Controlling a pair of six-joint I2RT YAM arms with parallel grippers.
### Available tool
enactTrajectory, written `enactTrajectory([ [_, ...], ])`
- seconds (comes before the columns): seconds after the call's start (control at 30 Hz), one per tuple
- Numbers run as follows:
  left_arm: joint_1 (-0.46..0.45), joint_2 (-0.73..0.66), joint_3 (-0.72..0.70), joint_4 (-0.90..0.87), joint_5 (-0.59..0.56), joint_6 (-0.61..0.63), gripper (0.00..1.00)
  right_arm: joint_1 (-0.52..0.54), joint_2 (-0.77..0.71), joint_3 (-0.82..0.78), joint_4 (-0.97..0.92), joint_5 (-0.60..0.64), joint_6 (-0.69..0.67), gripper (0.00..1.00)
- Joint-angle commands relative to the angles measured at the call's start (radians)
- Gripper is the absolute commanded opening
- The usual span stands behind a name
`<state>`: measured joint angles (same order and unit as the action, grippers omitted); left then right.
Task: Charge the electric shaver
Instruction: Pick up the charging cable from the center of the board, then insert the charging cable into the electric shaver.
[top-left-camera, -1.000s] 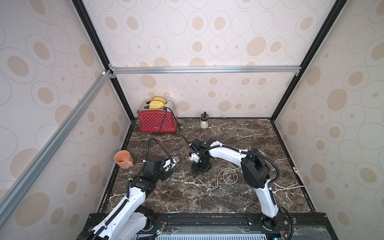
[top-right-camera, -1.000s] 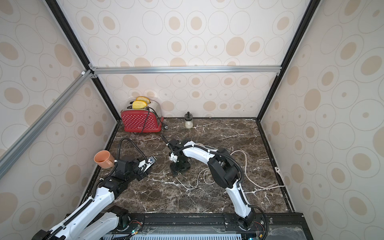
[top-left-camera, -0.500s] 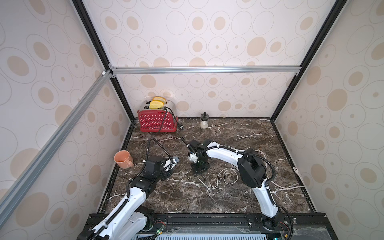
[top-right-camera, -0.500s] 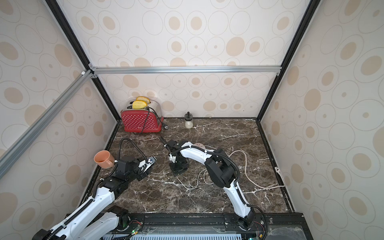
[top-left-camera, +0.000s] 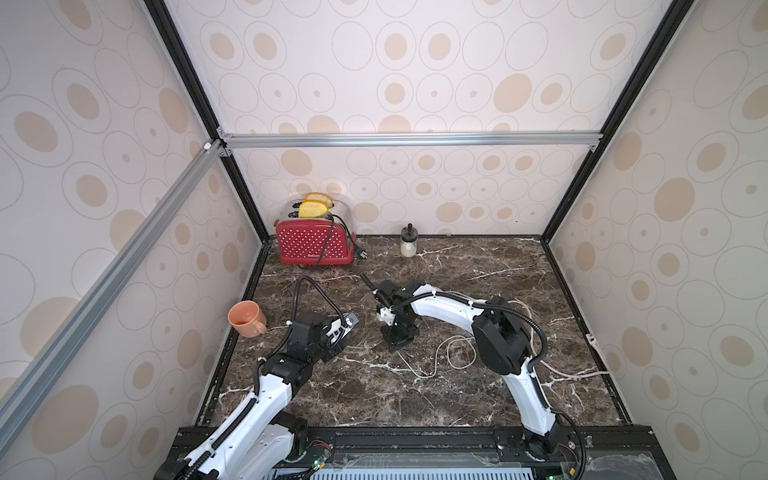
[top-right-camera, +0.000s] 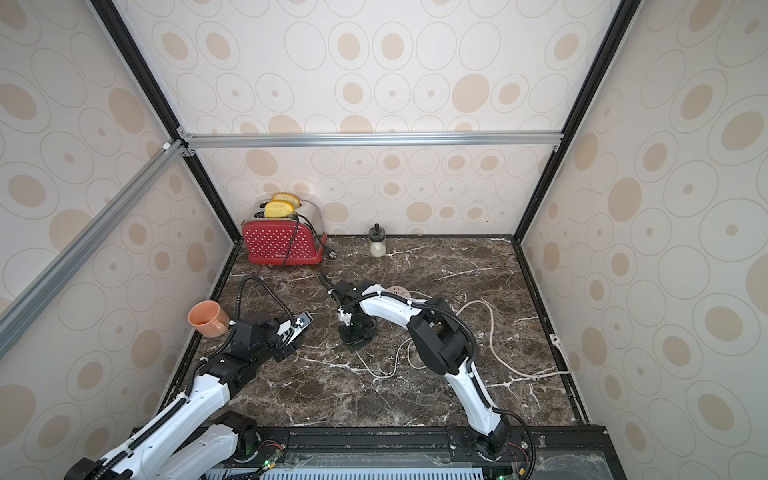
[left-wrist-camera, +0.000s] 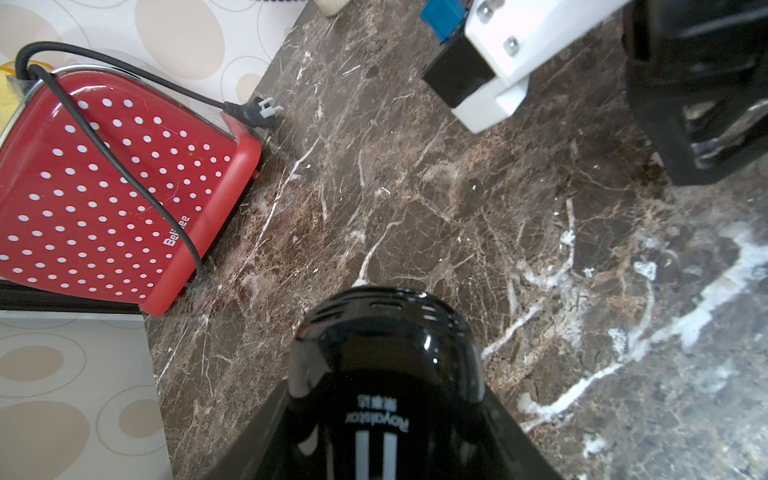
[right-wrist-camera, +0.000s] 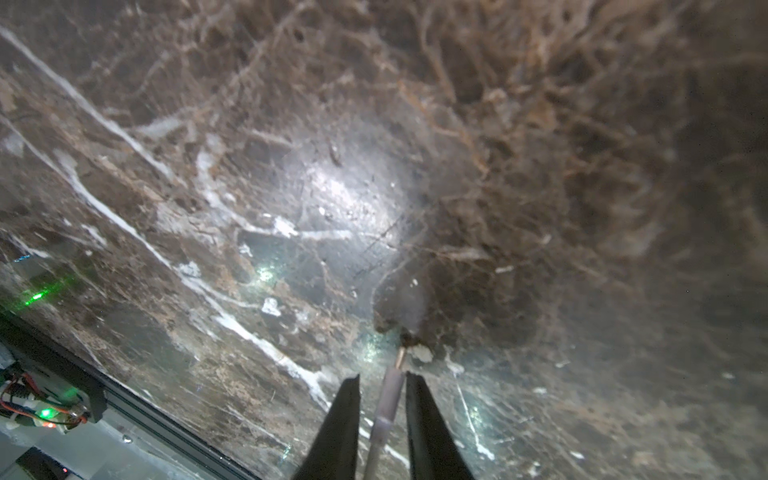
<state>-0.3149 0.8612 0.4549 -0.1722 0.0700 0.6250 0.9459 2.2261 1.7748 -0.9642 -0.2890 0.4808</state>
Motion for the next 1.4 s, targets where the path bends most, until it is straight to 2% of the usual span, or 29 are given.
enactTrajectory([
  [0.0,0.008,-0.003,0.010,0.033,0.015,-0.007,0.00,0.008,-0.012,0.004,-0.018,0.017,-0.001,0.18],
  [0.23,0.007,0.010,0.022,0.017,0.067,-0.002,0.00,0.004,-0.083,-0.054,0.006,-0.041,-0.059,0.00],
  [0.33,0.007,0.010,0.032,-0.011,0.163,0.029,0.00,-0.023,-0.161,-0.158,0.088,-0.156,-0.122,0.00],
  [0.5,0.007,0.050,0.069,-0.088,0.352,0.113,0.00,-0.130,-0.361,-0.405,0.283,-0.374,-0.248,0.00],
  [0.67,0.003,0.120,0.119,-0.102,0.521,0.173,0.00,-0.214,-0.509,-0.539,0.332,-0.537,-0.435,0.00],
  [0.8,-0.024,0.180,0.172,-0.103,0.588,0.212,0.00,-0.239,-0.572,-0.578,0.349,-0.625,-0.523,0.00],
  [0.87,-0.077,0.220,0.202,-0.111,0.576,0.243,0.00,-0.246,-0.594,-0.594,0.365,-0.672,-0.555,0.00],
  [0.97,-0.117,0.282,0.247,-0.116,0.612,0.258,0.00,-0.254,-0.632,-0.630,0.409,-0.714,-0.570,0.00],
  [1.1,-0.128,0.319,0.252,-0.030,0.661,0.225,0.00,-0.276,-0.679,-0.688,0.515,-0.761,-0.518,0.00],
  [1.23,-0.143,0.351,0.267,-0.025,0.674,0.248,0.00,-0.277,-0.668,-0.660,0.489,-0.757,-0.492,0.00],
  [1.37,-0.148,0.358,0.268,-0.019,0.674,0.268,0.00,-0.277,-0.671,-0.678,0.551,-0.752,-0.413,0.00],
])
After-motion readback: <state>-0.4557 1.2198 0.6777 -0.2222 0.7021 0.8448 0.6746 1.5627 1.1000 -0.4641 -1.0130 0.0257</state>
